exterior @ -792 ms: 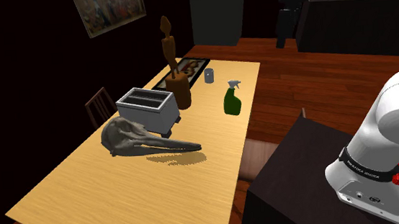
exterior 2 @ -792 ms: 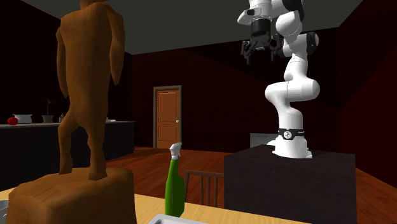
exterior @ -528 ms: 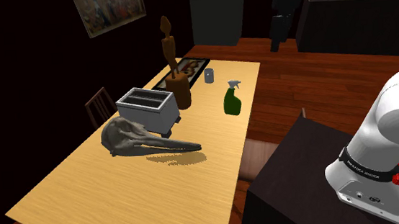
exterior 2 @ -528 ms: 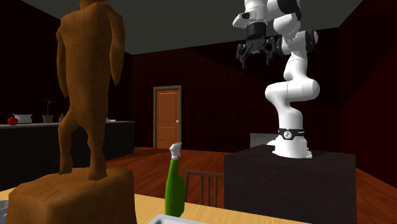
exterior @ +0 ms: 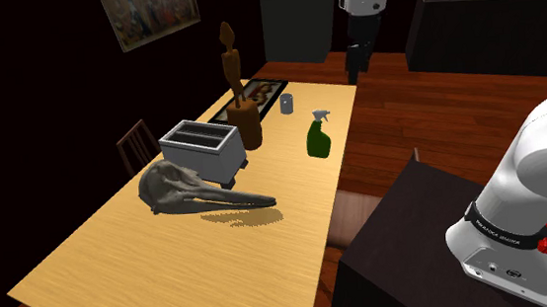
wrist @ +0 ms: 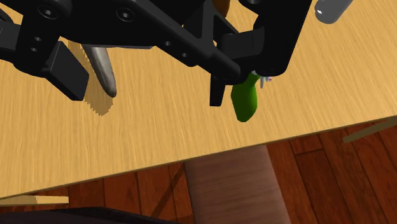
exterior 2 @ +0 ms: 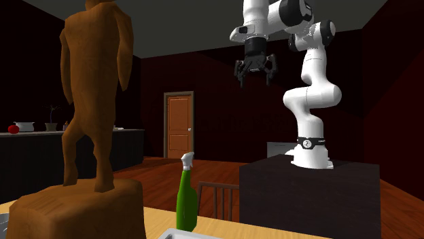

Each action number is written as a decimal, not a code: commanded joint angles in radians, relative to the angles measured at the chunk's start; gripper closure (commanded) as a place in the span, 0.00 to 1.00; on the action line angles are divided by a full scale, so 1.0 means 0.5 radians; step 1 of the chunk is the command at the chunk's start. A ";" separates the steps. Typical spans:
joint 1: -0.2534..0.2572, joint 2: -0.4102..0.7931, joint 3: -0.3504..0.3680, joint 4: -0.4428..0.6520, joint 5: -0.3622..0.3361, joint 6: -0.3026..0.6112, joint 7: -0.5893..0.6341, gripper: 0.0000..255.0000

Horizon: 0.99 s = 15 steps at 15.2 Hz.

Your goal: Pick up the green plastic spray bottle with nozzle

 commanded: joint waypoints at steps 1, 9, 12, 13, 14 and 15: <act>-0.008 0.147 -0.033 0.029 -0.009 0.116 -0.042 0.00; -0.033 0.755 -0.119 0.310 0.026 0.425 -0.194 0.00; -0.050 0.990 -0.137 0.458 0.058 0.504 -0.255 0.00; -0.057 1.068 -0.140 0.513 0.070 0.525 -0.274 0.00; -0.065 1.147 -0.143 0.570 0.082 0.544 -0.294 0.00; -0.074 1.226 -0.145 0.630 0.095 0.561 -0.313 0.00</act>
